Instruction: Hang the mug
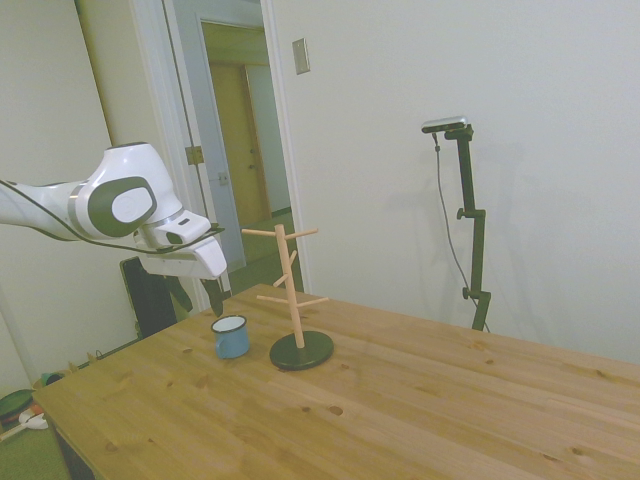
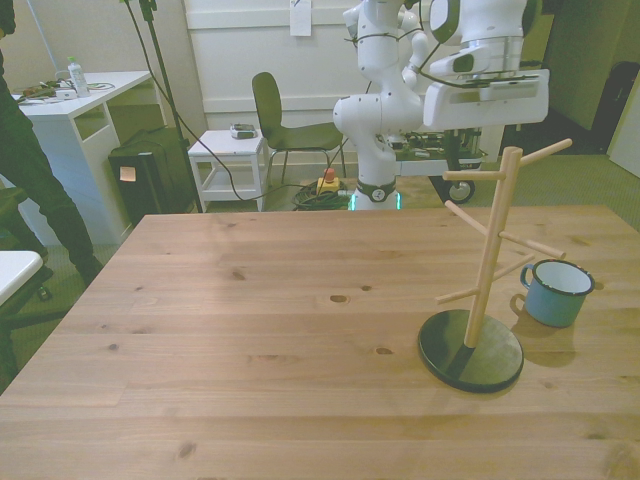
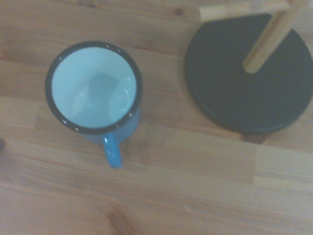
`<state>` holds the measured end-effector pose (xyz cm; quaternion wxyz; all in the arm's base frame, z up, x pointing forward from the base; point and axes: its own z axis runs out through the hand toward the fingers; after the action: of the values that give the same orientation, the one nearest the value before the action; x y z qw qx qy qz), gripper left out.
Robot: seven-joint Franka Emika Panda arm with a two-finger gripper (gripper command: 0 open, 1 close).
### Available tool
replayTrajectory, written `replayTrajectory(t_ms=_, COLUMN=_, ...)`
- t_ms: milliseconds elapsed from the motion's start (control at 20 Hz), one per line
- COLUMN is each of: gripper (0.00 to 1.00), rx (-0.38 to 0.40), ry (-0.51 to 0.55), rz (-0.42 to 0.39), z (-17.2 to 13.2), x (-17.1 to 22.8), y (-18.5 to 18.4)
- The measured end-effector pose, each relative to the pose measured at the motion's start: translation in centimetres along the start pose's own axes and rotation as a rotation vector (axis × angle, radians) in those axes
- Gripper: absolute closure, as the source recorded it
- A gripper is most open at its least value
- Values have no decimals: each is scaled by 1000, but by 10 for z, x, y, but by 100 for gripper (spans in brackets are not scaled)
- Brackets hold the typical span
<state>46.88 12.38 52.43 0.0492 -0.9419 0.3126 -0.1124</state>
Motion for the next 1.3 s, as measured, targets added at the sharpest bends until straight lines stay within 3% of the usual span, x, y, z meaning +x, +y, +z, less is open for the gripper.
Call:
replayTrajectory(t_ms=450, gripper=0, rx=-31, ry=-2, rz=-60, z=27, x=-2, y=-79)
replayTrajectory(t_ms=1300, gripper=0, rx=-107, ry=-10, rz=-116, z=104, x=-20, y=-148)
